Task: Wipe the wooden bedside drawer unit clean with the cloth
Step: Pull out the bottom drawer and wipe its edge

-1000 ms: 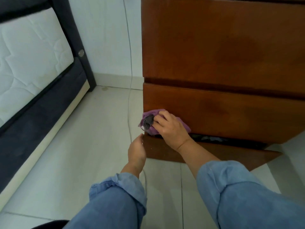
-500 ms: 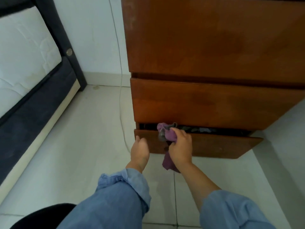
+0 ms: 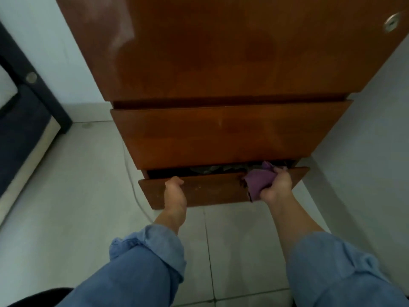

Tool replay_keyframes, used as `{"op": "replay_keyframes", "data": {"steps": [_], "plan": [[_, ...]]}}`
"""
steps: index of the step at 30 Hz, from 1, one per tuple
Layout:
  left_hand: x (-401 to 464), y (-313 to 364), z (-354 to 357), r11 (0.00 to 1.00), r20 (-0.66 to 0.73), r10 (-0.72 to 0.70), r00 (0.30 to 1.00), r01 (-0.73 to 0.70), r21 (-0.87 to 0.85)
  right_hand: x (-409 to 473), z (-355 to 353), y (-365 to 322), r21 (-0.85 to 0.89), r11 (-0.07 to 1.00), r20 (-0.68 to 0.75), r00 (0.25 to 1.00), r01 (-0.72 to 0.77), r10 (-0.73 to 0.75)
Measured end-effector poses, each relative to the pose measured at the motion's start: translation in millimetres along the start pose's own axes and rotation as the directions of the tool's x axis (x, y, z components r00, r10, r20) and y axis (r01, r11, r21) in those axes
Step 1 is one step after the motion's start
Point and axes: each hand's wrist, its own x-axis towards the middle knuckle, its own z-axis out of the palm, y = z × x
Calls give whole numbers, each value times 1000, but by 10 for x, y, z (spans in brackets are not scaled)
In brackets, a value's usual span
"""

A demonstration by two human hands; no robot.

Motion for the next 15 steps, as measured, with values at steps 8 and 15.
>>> {"op": "replay_keyframes", "data": {"steps": [8,15], "plan": [[326,-227,169,996,-80,91,993,-90,11,621,210,295,-182,979,-206,969,97,-134],[603,-288,251,986,-65,154,986,-149,78,787,358,282,-331,938,-304,930,99,-206]]}}
